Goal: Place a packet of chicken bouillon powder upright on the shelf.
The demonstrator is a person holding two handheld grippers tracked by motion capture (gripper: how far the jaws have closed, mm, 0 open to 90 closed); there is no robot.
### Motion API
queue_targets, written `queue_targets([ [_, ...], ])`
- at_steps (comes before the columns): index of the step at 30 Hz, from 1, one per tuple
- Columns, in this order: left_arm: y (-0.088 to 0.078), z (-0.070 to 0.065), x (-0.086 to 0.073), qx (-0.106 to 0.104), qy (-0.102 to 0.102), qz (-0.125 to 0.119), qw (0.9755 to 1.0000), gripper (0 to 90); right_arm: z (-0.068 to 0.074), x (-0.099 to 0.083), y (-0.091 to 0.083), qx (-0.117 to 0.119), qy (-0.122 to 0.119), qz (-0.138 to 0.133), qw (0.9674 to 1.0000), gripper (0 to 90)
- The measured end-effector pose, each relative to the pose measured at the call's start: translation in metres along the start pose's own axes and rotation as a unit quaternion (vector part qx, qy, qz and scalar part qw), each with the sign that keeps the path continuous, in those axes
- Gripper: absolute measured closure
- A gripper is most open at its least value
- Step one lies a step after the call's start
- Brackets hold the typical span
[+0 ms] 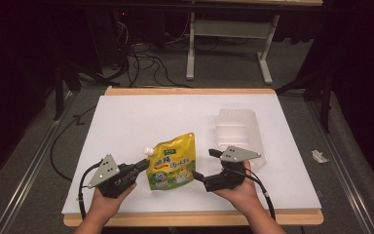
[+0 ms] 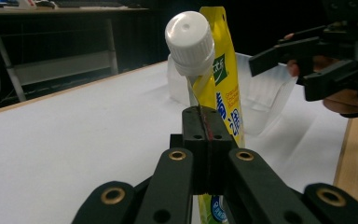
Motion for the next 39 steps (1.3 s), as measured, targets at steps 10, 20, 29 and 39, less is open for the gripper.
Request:
queue_targets([
  [10, 0.004, -0.013, -0.001, -0.022, 0.002, -0.004, 0.9997, 90.0, -0.003, 0.008, 0.025, 0.038, 0.011, -0.015, 0.9991, 10.7],
  [20, 0.004, -0.016, -0.001, -0.029, 0.002, -0.005, 0.9996, 90.0, 0.003, 0.009, 0.041, 0.048, 0.014, -0.009, 0.9987, 20.5],
  [29, 0.004, -0.016, -0.001, -0.026, 0.010, -0.003, 0.9996, 90.0, 0.014, 0.012, 0.037, 0.068, -0.007, -0.022, 0.9974, 46.3],
  [39, 0.008, -0.007, -0.001, 0.010, 0.015, -0.008, 0.9998, 89.7, 0.020, 0.012, 0.030, 0.086, -0.029, -0.034, 0.9952, 65.3],
])
Point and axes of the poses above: each handheld gripper's, and its own axes: y roughly forward along the jaws, x roughly out of its top, z roughly to its left, the point moved 6 cm from there along y, roughly forward along the jaws, and after that the axes turned 9 degrees about -x, right-handed, at the moved point
